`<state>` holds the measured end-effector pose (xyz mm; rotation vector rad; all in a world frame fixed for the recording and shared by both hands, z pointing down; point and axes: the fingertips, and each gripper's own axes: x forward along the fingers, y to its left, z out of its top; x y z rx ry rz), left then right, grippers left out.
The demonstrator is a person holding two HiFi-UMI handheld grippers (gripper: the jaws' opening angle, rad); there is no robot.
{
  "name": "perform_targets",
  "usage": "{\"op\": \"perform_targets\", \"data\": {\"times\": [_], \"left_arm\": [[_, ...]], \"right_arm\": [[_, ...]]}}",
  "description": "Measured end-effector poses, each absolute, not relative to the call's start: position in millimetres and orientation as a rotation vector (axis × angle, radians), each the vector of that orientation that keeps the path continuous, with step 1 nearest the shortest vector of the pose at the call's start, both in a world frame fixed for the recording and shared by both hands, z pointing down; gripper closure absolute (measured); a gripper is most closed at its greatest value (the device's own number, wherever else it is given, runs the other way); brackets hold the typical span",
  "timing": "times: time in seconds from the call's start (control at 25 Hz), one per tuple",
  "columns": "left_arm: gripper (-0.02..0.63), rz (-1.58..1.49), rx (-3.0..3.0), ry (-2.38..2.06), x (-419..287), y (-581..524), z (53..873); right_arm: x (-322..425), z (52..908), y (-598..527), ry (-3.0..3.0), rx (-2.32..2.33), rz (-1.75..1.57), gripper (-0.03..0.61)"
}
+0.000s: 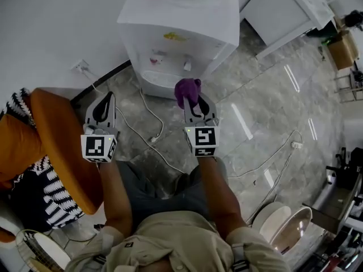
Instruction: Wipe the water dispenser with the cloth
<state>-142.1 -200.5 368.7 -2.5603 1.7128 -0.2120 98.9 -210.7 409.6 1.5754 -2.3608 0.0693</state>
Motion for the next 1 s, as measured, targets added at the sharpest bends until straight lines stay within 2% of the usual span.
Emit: {"op": "perform_targets", "data": {"times": [0.28, 0.6, 1.0], "left_arm": [[0.598, -0.180, -2.541, 1.594, -126, -223, 440], [0.598, -0.192, -2.590, 1.627, -151, -221, 512], [0.598, -0.137, -2.636, 1.624, -153, -217, 526]], "right_arm": [[90, 501, -234, -2.345, 1.646, 0.015, 0.483], [87, 575, -266, -2.244, 1.788, -0.026, 0.483], [-31, 585, -286, -2.339, 1.530, -0.172, 0.483]]}}
